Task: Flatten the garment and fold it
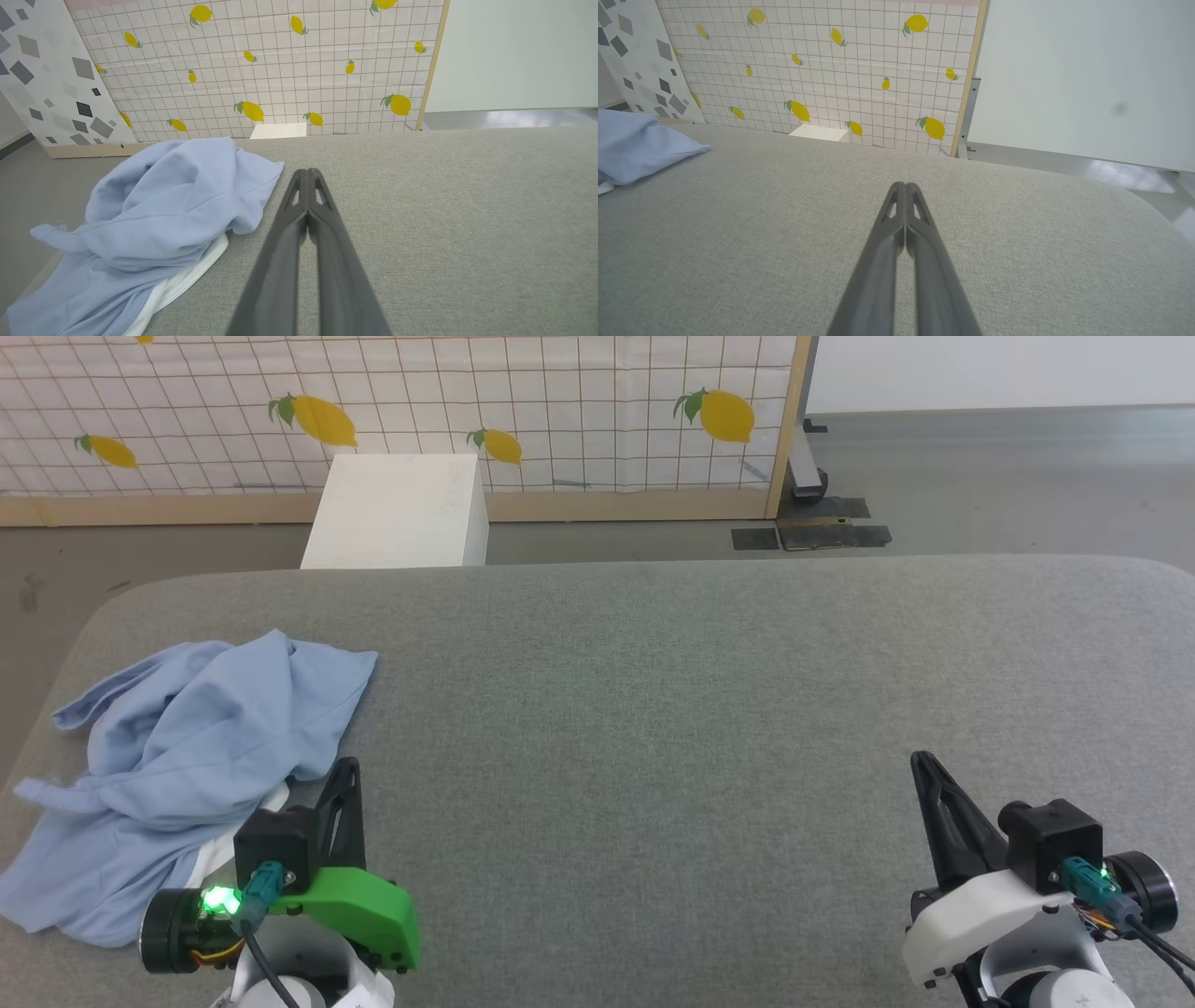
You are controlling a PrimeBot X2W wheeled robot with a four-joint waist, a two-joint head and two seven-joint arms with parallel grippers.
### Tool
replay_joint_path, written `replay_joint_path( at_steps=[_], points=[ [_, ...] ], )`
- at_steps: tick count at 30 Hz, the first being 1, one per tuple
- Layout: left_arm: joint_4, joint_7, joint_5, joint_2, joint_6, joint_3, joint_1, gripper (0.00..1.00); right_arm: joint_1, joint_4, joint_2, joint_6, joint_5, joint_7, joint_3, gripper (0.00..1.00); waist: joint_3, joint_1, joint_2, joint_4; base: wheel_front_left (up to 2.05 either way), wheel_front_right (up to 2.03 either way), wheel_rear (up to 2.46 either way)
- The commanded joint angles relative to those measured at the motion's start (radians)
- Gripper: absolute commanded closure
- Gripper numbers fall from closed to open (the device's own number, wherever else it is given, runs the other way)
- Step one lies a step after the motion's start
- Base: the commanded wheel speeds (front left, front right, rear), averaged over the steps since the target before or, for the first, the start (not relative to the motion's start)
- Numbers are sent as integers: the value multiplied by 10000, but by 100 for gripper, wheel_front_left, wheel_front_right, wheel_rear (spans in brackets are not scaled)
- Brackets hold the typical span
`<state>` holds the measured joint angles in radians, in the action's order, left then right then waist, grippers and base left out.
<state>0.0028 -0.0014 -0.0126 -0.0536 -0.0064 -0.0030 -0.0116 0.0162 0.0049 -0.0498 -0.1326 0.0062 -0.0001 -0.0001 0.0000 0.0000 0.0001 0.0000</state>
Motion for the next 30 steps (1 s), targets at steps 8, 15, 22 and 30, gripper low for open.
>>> replay_joint_path(
  at_steps=[8, 15, 22, 30],
  points=[
    [-28, 14, 126, 34, 64, 30, 116, 100, -162, -49, -4, 19, -62, 1, 1, 100, 0, 0, -1, 0, 0, 0, 0],
    [2, 0, -54, -2, -4, -35, -2, 0, 7, 10, 0, -2, 4, 0, 0, 0, 0, 0, -1, 0, 0, 0, 0],
    [122, -116, -168, 0, 57, -179, -66, 0, -7, 41, 0, -1, 28, -101, -36, 0, -1, 0, -1, 51, 0, 0, 0],
    [306, -277, -307, -7, 139, -340, -157, 0, -25, 93, -1, 1, 49, -241, -67, 0, -7, 0, -1, 302, 0, 0, 0]
  ],
)
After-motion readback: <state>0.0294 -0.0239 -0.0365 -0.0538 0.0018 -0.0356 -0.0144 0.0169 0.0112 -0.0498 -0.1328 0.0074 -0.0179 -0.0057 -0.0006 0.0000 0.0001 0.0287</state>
